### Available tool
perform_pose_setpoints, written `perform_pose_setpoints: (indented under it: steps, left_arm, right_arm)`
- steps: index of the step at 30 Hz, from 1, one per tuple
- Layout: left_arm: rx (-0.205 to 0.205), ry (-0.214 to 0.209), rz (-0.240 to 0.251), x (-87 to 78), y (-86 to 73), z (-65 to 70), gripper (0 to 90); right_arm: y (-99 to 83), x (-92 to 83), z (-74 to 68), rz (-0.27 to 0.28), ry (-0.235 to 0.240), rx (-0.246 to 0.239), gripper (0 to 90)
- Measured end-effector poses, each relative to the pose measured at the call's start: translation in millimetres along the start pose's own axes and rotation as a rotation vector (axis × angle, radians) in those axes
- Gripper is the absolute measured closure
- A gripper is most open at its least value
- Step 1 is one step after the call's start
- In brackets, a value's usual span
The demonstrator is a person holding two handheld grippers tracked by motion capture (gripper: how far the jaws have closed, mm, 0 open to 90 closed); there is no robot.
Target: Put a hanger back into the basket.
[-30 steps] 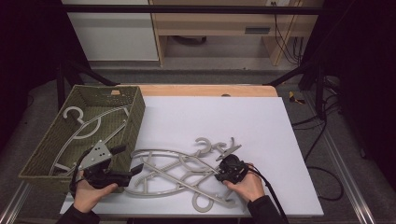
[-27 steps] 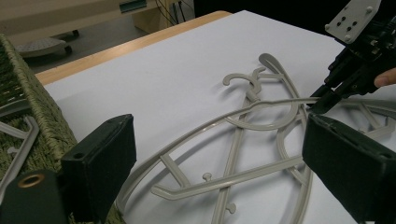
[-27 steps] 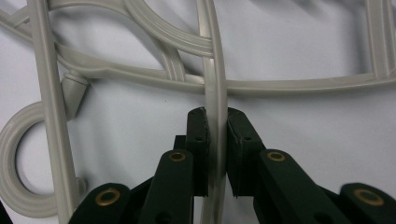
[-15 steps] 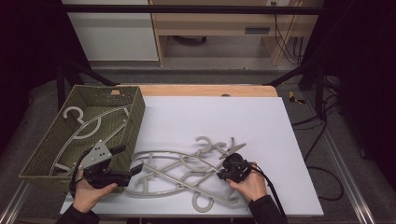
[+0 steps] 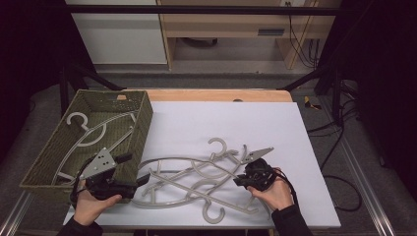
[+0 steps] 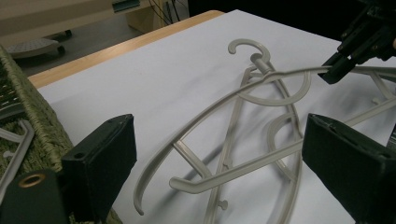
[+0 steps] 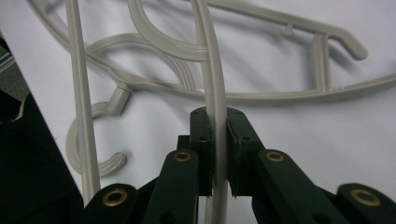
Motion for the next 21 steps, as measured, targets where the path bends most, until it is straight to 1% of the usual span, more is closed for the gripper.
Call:
perform_pose_setpoints:
  steps: [2,3,4,5,6,7,9,12,14,15,17,19,21]
  left_arm:
    - [0.008,-0.011,-0.005,0.3,3.0,2.4,10.0]
    - [0.013,-0.017,-0.012,0.9,4.8,3.8,10.0]
    - [0.022,-0.024,-0.022,1.9,6.4,5.1,10.0]
    - [0.029,-0.037,-0.033,3.2,8.2,7.1,10.0]
    - [0.039,-0.047,-0.043,4.6,10.2,9.1,9.9]
    - [0.05,-0.059,-0.055,6.3,12.1,11.4,9.9]
    - [0.077,-0.088,-0.085,10.1,15.5,16.7,9.9]
    - [0.128,-0.129,-0.132,16.4,21.2,25.0,11.4]
    - [0.165,-0.157,-0.175,21.6,23.7,31.1,12.1]
    - [0.186,-0.172,-0.196,24.4,24.3,33.5,13.2]
    - [0.217,-0.197,-0.222,30.9,25.5,37.1,17.0]
    - [0.239,-0.215,-0.242,36.5,24.9,39.8,22.6]
    - [0.264,-0.23,-0.274,42.8,22.3,42.3,26.9]
  right_arm:
    - [3.2,-8.2,-1.0,0.02,0.008,-0.028,82.6]
    - [4.4,-12.6,-1.7,0.022,0.008,-0.036,82.6]
    - [6.0,-16.5,-4.0,0.03,0.017,-0.04,82.6]
    - [7.3,-20.0,-5.7,0.034,0.032,-0.056,82.6]
    - [8.7,-23.2,-7.2,0.039,0.036,-0.07,82.6]
    - [9.0,-26.7,-9.3,0.034,0.038,-0.085,82.6]
    - [10.2,-31.9,-14.7,0.033,0.05,-0.108,82.6]
    - [10.4,-40.7,-22.9,0.018,0.058,-0.156,82.6]
    - [10.1,-44.1,-28.1,0.012,0.081,-0.175,82.6]
    - [10.0,-45.7,-30.7,0.01,0.081,-0.179,82.6]
    - [9.1,-49.1,-34.4,0.0,0.091,-0.208,82.6]
    - [9.1,-51.2,-38.8,0.003,0.103,-0.211,82.6]
    - [9.4,-53.1,-40.5,0.005,0.115,-0.216,82.6]
Point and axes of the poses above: each handheld gripper's, and its own axes: x roughly forward along the jaws, y roughly out of its top, z roughly to its right, the point moved 9 cm from there along x, roughly forward along the jaws, and after that the axes turned 14 degrees about x, right-handed, at the moved point
